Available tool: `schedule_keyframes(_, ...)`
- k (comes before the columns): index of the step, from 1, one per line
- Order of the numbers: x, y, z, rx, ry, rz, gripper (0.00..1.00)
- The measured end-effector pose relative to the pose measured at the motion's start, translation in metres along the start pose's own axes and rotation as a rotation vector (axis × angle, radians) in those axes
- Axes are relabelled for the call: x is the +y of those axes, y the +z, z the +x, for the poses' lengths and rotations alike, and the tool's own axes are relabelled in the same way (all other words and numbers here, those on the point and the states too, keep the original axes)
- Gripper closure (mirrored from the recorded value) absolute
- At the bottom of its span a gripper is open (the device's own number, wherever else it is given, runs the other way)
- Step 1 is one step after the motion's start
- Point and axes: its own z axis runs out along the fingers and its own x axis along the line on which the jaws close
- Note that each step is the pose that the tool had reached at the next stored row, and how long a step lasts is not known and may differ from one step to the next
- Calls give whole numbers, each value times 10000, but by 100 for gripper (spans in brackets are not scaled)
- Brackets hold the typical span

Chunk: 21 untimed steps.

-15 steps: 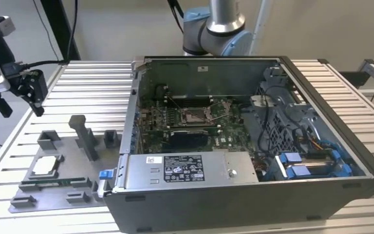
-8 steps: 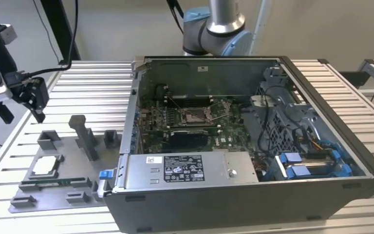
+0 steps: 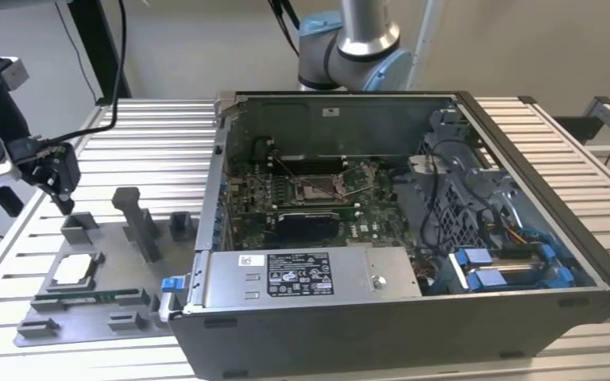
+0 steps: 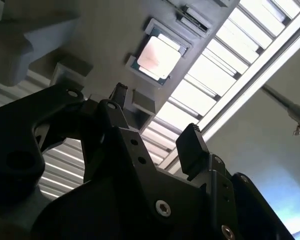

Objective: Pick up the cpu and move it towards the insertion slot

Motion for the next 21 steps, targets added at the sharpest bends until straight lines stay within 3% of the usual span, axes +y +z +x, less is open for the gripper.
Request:
schedule_keyframes(9, -71, 161, 1, 0, 0, 0, 0)
schedule_keyframes(21, -88, 379, -2, -4, 30, 0, 0)
